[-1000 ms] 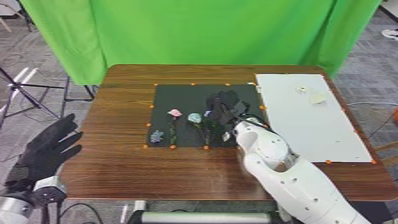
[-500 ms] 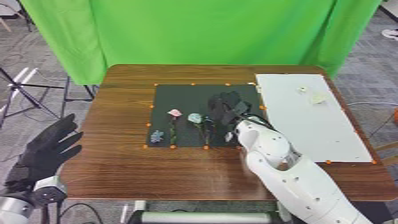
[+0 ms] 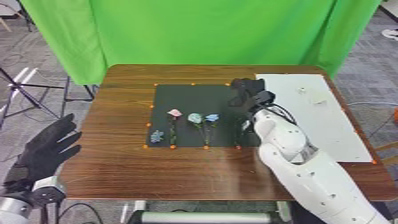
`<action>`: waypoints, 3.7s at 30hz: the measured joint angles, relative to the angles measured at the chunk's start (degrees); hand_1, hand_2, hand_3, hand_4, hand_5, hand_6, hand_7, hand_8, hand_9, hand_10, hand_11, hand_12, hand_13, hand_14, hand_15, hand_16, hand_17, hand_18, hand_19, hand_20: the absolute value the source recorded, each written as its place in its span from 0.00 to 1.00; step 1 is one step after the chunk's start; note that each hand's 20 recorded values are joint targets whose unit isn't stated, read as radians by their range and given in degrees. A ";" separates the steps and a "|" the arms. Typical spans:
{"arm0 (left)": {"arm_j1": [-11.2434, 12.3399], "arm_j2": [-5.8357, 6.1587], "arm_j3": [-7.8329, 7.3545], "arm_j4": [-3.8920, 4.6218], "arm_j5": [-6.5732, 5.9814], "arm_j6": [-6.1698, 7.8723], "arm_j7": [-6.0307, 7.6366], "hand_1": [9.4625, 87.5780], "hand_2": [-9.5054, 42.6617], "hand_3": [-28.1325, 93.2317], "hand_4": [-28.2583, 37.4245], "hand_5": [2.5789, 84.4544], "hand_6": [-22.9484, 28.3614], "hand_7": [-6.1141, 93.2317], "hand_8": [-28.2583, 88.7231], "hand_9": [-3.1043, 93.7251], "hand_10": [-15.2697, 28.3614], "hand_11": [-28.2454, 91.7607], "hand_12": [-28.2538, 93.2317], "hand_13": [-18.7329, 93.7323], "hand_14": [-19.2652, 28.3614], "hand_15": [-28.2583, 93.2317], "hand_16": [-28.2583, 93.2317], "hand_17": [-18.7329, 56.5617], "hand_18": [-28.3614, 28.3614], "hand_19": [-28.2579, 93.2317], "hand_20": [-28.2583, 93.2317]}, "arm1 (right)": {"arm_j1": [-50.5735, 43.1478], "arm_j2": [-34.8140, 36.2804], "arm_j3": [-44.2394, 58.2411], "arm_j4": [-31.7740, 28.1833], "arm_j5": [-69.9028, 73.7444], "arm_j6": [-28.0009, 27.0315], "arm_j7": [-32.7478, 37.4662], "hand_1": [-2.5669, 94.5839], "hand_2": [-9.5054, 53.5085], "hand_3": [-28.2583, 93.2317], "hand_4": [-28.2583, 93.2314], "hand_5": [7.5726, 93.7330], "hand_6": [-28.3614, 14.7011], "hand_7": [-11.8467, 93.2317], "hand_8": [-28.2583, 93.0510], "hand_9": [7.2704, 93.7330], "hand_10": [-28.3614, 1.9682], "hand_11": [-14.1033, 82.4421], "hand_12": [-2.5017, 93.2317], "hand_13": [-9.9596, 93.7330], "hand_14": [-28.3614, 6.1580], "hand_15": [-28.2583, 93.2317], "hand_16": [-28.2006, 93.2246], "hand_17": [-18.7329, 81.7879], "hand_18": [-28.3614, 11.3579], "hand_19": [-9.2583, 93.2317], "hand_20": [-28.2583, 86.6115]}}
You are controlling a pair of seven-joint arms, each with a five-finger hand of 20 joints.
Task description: Arrange flowers
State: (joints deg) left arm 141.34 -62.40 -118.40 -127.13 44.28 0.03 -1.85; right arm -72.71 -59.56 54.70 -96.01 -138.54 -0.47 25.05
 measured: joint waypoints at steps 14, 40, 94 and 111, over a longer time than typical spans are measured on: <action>0.72 -0.13 -0.35 -0.08 0.00 0.01 0.16 0.19 0.22 0.81 0.00 0.23 0.46 0.26 0.15 0.21 0.56 0.34 0.38 0.28 0.66 0.38 0.28 0.08 0.82 0.53 0.31 | 3.52 10.05 6.96 10.83 1.96 -5.25 12.56 0.32 0.00 0.97 0.02 0.13 0.41 0.28 0.18 0.11 0.37 0.20 0.30 0.29 0.48 0.27 0.45 0.27 0.38 0.61 0.42; 0.89 -0.67 -0.35 -0.14 0.02 0.02 0.25 0.19 0.22 0.81 0.00 0.23 0.45 0.26 0.15 0.21 0.56 0.34 0.38 0.28 0.67 0.38 0.28 0.08 0.82 0.53 0.31 | -2.43 11.42 9.88 13.10 5.85 9.37 1.20 0.53 0.05 0.89 0.00 0.74 0.66 0.55 0.24 0.86 0.68 0.42 0.48 0.90 0.70 0.62 0.44 0.59 0.27 0.93 0.60; 0.23 -0.36 0.11 -0.07 0.00 -0.17 -0.36 0.19 0.22 0.81 0.00 0.23 0.45 0.26 0.15 0.21 0.56 0.34 0.38 0.28 0.66 0.38 0.28 0.08 0.82 0.53 0.31 | 4.12 3.53 -5.70 10.74 -9.16 6.85 -11.14 0.32 0.00 0.92 0.00 0.59 0.71 0.51 0.08 0.65 0.63 0.53 0.30 0.73 0.69 0.69 0.42 0.45 0.27 0.85 0.68; 0.41 -0.54 0.05 -0.08 0.01 -0.19 -0.30 0.19 0.22 0.81 0.00 0.23 0.46 0.26 0.15 0.21 0.56 0.34 0.38 0.28 0.67 0.38 0.28 0.08 0.82 0.53 0.31 | 2.34 5.60 0.46 6.99 -1.43 6.07 -5.25 0.25 0.14 0.98 0.08 0.15 0.53 0.28 0.17 0.16 0.45 0.20 0.33 0.30 0.41 0.28 0.51 0.22 0.21 0.56 0.49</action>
State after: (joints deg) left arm 141.75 -62.93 -118.35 -127.21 44.29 -0.16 -2.15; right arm -70.37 -53.96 55.17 -89.02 -139.97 5.60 19.80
